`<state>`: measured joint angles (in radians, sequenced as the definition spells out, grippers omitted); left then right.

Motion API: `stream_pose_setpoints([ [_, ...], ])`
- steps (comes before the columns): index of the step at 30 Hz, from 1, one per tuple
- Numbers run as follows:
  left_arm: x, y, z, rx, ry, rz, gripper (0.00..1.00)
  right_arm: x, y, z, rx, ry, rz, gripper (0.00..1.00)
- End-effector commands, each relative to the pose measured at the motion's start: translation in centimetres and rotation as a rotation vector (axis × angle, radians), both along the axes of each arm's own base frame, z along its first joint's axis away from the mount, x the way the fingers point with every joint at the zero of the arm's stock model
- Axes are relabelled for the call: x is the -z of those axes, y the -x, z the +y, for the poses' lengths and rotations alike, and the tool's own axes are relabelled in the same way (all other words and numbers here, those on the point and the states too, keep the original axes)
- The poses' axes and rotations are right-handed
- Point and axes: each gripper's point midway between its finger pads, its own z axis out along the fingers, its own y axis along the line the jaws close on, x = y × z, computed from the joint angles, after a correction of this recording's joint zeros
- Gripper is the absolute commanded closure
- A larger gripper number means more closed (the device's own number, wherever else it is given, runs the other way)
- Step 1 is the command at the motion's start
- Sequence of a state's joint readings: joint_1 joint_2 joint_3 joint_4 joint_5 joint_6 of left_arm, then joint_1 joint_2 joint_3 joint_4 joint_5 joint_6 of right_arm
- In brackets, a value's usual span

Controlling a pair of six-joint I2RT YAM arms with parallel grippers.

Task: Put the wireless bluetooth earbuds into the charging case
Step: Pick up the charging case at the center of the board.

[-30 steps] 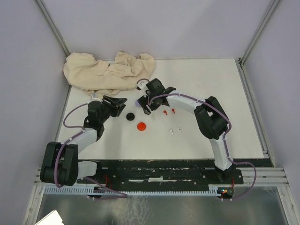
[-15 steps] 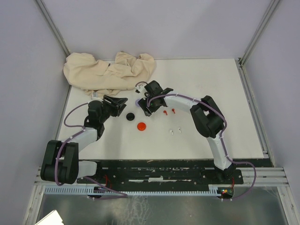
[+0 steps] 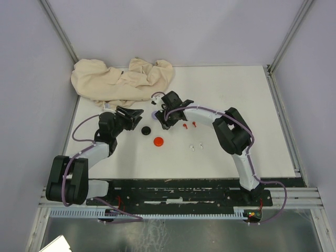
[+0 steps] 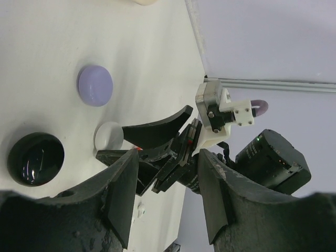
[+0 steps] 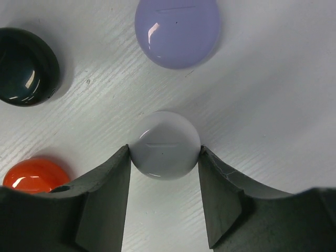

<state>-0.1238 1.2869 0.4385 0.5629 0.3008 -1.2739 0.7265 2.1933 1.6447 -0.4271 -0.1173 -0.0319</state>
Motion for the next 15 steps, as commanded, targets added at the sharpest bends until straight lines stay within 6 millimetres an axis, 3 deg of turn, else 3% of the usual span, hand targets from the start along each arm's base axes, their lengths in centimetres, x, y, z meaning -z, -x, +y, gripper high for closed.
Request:
stream_pose_setpoints([
  [1, -2.3, -1.2, -1.2, 0.083, -0.019, -0.095, 0.43, -4.8, -1.6, 0.4, 0.027, -0.099, -0.178, 0.75],
  [6, -1.8, -1.3, -3.9, 0.199, -0.016, -0.086, 0.4, -9.0, -1.0, 0.2, 0.018, -0.232, -0.304, 0.77],
  [15, -2.6, -1.4, -7.7, 0.358, 0.005, -0.151, 0.39, -13.5, 2.1, 0.1, -0.108, -0.354, -0.299, 0.78],
])
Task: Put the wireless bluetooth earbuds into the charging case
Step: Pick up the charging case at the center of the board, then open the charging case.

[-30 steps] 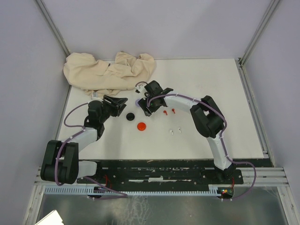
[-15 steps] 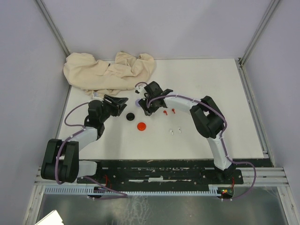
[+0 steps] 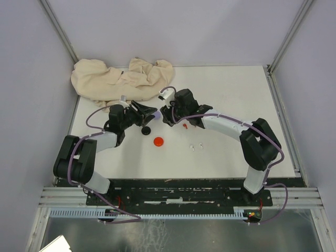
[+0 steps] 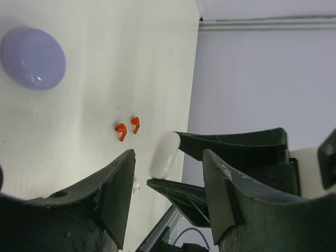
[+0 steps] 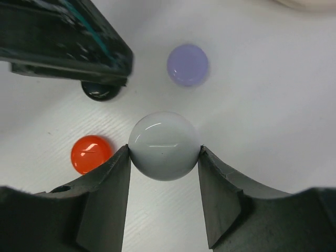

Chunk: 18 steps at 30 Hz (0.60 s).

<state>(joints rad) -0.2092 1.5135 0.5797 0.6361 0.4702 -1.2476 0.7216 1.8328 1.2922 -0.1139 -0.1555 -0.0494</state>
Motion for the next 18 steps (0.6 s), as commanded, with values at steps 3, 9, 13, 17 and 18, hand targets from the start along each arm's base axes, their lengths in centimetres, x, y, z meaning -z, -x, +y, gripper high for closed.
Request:
stream_pose_setpoints([
  [3, -3.2, -0.3, -2.3, 0.125, 0.006, -0.172, 0.39, -5.3, 1.2, 1.3, -0.117, -0.132, -0.049, 0.78],
  [9, -3.5, -0.1, -3.0, 0.16, -0.001, -0.191, 0.39, -5.8, 1.8, 1.9, -0.156, -0.151, -0.025, 0.79],
  [13, -3.7, 0.1, -3.1, 0.167, -0.011, -0.203, 0.39, -5.7, 1.7, 2.0, -0.156, -0.149, -0.017, 0.79],
  [17, -3.8, 0.4, -3.4, 0.188, -0.025, -0.213, 0.4, -6.1, 1.7, 2.2, -0.154, -0.162, -0.011, 0.79],
  [18, -3.8, 0.5, -3.5, 0.194, -0.026, -0.217, 0.4, -6.2, 1.6, 2.3, -0.155, -0.165, -0.009, 0.79],
])
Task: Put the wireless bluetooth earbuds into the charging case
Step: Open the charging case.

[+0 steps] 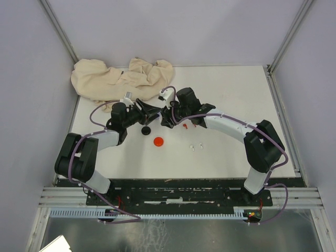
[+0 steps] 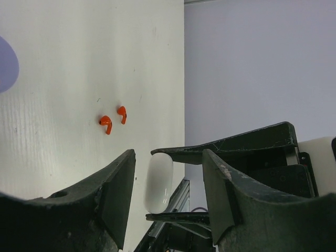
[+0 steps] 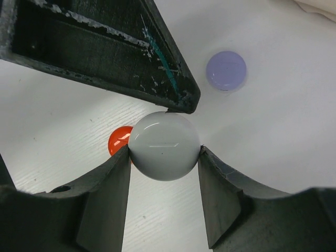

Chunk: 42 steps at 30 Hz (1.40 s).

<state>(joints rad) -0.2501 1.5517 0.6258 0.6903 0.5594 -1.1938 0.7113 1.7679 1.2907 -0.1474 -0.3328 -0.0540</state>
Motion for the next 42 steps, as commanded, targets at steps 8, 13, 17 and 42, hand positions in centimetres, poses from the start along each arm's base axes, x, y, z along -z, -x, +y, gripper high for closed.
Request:
stream_pose_setpoints([
  [8, -2.4, 0.6, -0.8, 0.059, -0.036, -0.149, 0.43, -3.7, -1.7, 0.9, 0.014, -0.086, 0.011, 0.79],
  [13, -2.8, 0.6, -0.7, 0.055, -0.04, -0.167, 0.44, -3.6, -1.8, 0.7, 0.009, -0.091, 0.038, 0.79],
  [17, -3.1, 0.6, -0.7, 0.054, -0.037, -0.178, 0.46, -3.4, -1.8, 0.7, 0.004, -0.09, 0.049, 0.79],
  [42, -3.1, 1.3, -1.7, 0.102, -0.018, -0.197, 0.57, -3.5, -1.9, 1.2, -0.009, -0.108, 0.063, 0.79],
])
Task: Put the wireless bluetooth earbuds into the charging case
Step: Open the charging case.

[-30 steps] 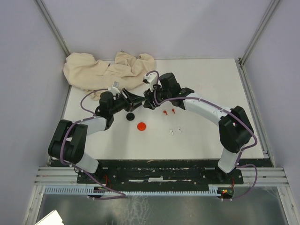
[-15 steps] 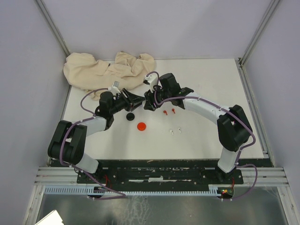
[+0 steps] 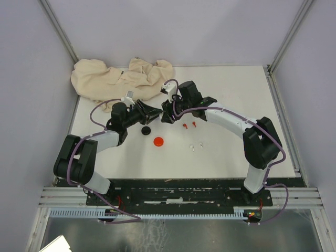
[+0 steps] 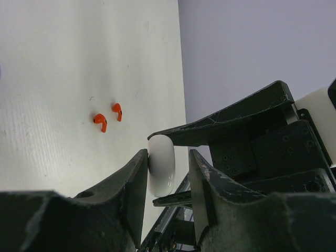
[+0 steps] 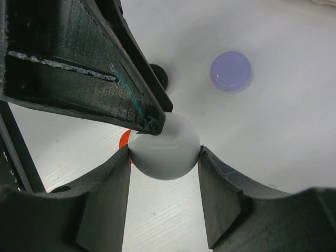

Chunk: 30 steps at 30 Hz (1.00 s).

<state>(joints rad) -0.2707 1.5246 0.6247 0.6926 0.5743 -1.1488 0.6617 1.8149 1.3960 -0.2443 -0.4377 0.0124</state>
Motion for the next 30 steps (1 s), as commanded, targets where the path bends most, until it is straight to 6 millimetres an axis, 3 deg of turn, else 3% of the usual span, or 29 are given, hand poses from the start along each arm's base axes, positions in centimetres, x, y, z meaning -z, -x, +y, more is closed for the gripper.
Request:
stream_pose_setpoints([
  [1, -2.3, 0.5, -1.0, 0.062, 0.002, -0.138, 0.57, -2.6, -1.2, 1.2, -0.007, -0.063, -0.057, 0.79],
  [22, -1.9, 1.0, -2.0, 0.103, -0.005, -0.138, 0.59, -3.2, -1.2, 1.3, -0.009, -0.076, -0.065, 0.79],
  [30, -1.9, 1.0, -2.1, 0.108, -0.006, -0.14, 0.68, -3.2, -1.3, 1.4, -0.007, -0.077, -0.066, 0.79],
])
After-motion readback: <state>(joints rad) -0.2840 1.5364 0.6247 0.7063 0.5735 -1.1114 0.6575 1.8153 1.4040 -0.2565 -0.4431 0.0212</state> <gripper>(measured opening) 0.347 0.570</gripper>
